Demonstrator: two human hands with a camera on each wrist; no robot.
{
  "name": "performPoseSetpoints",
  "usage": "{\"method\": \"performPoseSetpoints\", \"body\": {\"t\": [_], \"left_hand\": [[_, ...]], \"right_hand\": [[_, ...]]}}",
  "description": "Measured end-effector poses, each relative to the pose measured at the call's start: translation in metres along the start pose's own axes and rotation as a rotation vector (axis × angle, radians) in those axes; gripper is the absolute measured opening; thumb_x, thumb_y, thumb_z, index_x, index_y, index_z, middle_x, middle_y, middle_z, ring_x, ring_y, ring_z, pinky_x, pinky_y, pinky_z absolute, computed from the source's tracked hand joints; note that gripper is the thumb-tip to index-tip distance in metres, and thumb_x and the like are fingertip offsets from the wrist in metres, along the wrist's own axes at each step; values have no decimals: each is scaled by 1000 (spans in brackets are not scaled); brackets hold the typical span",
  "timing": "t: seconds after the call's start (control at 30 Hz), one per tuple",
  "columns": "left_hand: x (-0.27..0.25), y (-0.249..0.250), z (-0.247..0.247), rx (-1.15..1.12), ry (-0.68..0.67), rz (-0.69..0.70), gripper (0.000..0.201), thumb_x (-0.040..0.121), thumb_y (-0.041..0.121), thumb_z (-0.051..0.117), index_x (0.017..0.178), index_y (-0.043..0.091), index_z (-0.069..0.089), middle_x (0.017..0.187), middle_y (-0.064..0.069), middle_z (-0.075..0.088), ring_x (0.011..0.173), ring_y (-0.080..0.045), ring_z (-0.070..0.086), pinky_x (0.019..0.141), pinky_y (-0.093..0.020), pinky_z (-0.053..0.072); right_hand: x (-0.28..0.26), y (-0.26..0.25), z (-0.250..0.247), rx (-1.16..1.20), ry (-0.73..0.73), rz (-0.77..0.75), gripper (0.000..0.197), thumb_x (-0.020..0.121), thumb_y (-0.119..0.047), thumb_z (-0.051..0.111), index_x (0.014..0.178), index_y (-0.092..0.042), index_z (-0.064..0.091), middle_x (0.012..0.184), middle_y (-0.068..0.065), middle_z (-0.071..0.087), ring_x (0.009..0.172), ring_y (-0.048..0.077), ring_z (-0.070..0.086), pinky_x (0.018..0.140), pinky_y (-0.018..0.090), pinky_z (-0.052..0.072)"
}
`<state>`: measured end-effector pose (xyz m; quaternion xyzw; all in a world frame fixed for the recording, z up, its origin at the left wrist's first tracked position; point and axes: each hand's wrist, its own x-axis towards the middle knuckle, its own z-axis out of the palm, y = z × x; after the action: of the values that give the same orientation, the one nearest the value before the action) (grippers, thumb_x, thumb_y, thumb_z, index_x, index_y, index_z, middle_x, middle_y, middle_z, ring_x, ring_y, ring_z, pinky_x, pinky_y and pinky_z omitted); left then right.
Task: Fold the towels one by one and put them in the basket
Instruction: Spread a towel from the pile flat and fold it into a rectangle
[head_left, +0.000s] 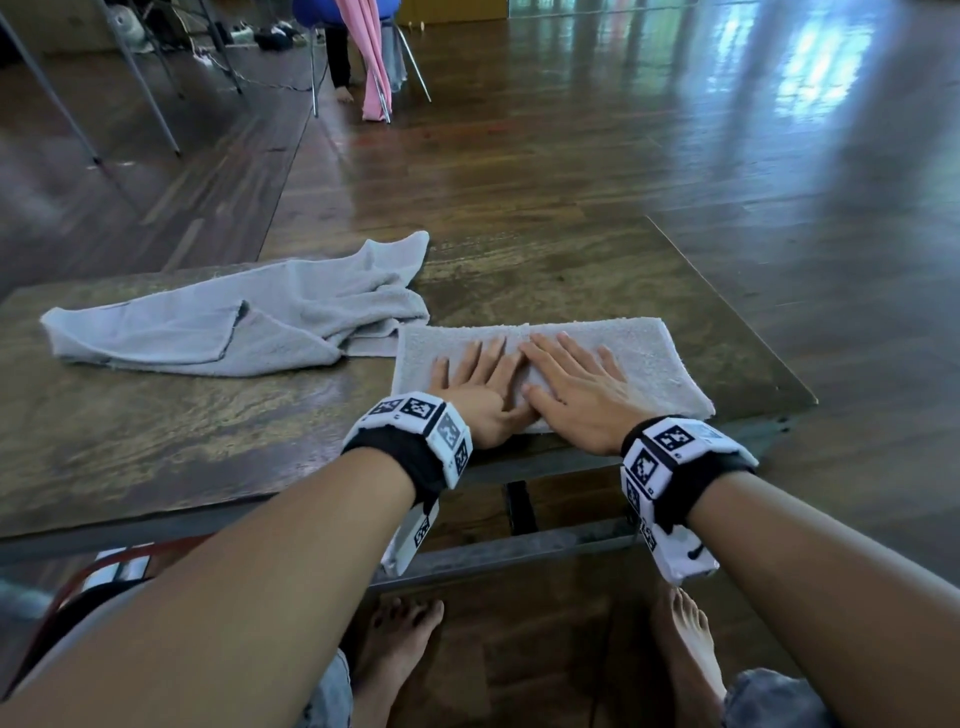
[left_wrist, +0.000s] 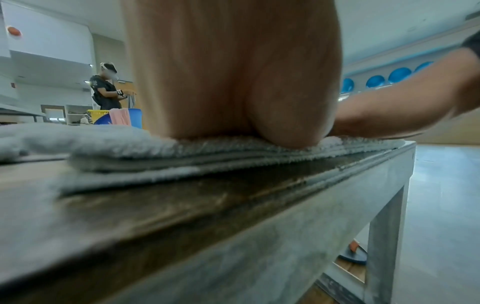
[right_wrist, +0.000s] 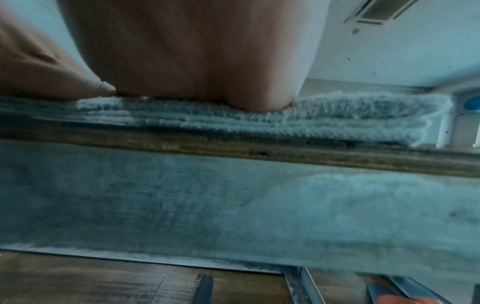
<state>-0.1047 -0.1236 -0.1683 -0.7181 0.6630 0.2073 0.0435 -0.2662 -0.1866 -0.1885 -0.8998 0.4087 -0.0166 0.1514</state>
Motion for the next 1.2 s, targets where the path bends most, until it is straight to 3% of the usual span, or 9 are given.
{"method": "performPoseSetpoints", "body": {"t": [0.23, 0.53, 0.7, 0.97, 1.2], "left_hand": [[3, -17, 6, 5, 66, 23, 85, 79, 88, 20, 147, 53, -17, 162, 10, -22, 149, -17, -23, 118, -50, -15], [5, -36, 7, -48, 138, -47, 116, 47, 108, 22, 145, 58, -15, 161, 13, -25, 147, -15, -27, 116, -42, -17], [1, -49, 4, -81, 129, -109, 129, 37, 110, 29, 145, 56, -17, 160, 15, -27, 146, -10, -29, 117, -46, -16], [-4, -47, 0, -120, 101, -124, 133, 34, 110, 32, 144, 56, -19, 159, 15, -28, 145, -7, -29, 116, -46, -17], [-7, -48, -6, -113, 41, -108, 137, 33, 108, 37, 145, 53, -22, 158, 13, -33, 144, -8, -32, 117, -47, -17]], "right_hand": [[-1, 8, -2, -51, -9, 34, 87, 83, -79, 8, 160, -40, -4, 168, -16, -10, 154, 11, -15, 125, 46, -7], [-1, 24, -7, -45, -12, 131, 92, 74, -97, 12, 154, -55, -7, 167, -16, -15, 154, 13, -18, 124, 45, -8], [0, 27, -7, -33, -13, 143, 98, 68, -102, 11, 152, -57, -9, 167, -16, -16, 154, 13, -19, 122, 44, -9], [-3, 39, -22, -19, -107, 262, 119, 53, -109, 12, 155, -52, -11, 165, -13, -23, 153, 15, -23, 122, 46, -11], [-10, 48, -34, -23, -168, 367, 124, 49, -109, 13, 154, -49, -15, 164, -13, -28, 152, 15, -24, 122, 53, -9]]}}
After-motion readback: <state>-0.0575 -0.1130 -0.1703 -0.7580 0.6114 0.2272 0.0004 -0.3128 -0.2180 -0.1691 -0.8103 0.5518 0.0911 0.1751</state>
